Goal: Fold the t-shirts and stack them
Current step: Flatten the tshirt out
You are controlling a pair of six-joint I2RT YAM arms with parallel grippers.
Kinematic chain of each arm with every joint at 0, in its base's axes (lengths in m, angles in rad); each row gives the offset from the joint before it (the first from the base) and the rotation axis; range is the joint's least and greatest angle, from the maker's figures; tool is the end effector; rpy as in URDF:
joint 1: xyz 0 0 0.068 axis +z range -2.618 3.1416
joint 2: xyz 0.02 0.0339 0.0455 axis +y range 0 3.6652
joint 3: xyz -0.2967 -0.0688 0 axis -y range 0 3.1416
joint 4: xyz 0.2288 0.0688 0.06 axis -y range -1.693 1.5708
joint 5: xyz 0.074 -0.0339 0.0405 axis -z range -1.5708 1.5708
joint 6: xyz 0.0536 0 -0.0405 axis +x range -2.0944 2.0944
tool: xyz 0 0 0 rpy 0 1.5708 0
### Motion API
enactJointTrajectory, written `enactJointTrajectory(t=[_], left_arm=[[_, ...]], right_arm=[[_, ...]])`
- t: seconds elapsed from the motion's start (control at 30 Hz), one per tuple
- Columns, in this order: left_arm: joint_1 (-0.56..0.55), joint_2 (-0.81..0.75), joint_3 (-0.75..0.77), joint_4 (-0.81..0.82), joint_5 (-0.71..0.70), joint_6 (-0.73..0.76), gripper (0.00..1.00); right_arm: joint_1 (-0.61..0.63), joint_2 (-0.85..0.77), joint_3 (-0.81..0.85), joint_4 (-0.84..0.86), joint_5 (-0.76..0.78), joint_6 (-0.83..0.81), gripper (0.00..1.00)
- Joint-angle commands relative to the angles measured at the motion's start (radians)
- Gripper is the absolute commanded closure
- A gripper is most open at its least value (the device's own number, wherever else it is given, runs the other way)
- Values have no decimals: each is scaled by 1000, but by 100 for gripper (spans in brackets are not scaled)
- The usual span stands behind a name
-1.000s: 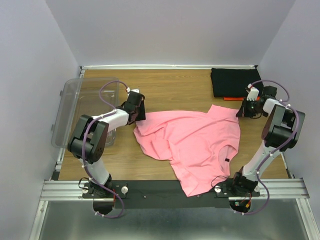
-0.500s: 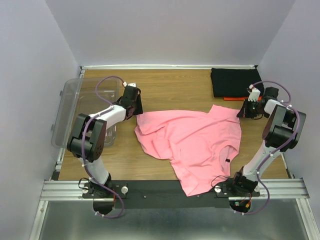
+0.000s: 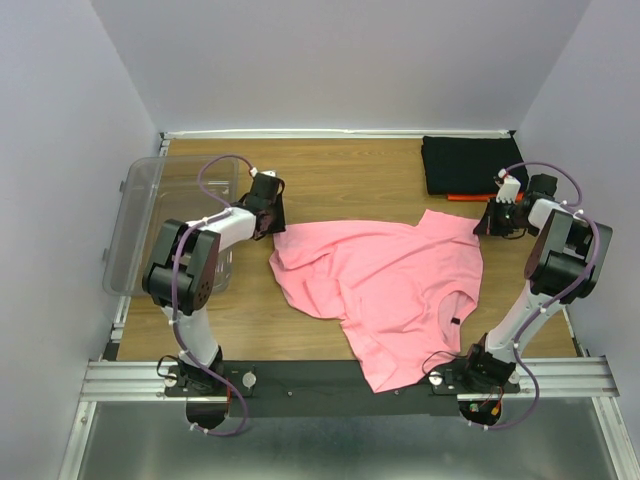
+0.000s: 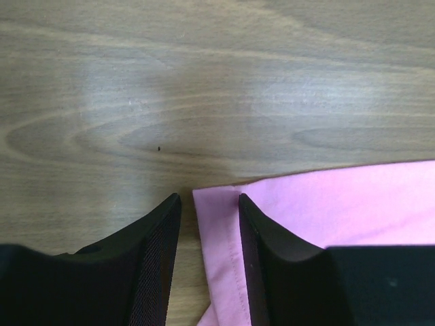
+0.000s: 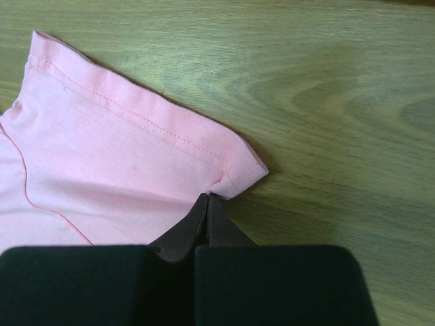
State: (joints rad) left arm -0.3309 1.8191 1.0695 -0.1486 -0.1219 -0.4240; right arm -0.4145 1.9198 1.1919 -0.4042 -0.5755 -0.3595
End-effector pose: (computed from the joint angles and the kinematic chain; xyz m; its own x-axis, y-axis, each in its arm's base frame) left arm 0.3620 -0.1175 0.1896 -0.7775 -0.1647 -0.6070 -0.0757 0.9826 -0.1696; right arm 0.3621 -0.1274 0.1772 -0.8201 0.0384 -0.5709 -0.1733 0.9342 0.3118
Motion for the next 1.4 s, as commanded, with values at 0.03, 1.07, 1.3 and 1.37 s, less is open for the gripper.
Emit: enactJointTrajectory(t=[0.03, 1.07, 1.3, 1.37], left_arm=[[6, 49, 32, -23, 39, 16, 56], [4, -79, -22, 20, 62, 25, 100], [4, -116, -29, 32, 68, 24, 100], [4, -121, -31, 34, 74, 25, 100]], right_arm=[[-12, -31, -12, 10, -29, -7, 99], [-12, 15, 95, -4, -73, 36, 75], [-10, 48, 146, -8, -81, 79, 72], [-10, 64, 156, -10, -89, 88, 72]])
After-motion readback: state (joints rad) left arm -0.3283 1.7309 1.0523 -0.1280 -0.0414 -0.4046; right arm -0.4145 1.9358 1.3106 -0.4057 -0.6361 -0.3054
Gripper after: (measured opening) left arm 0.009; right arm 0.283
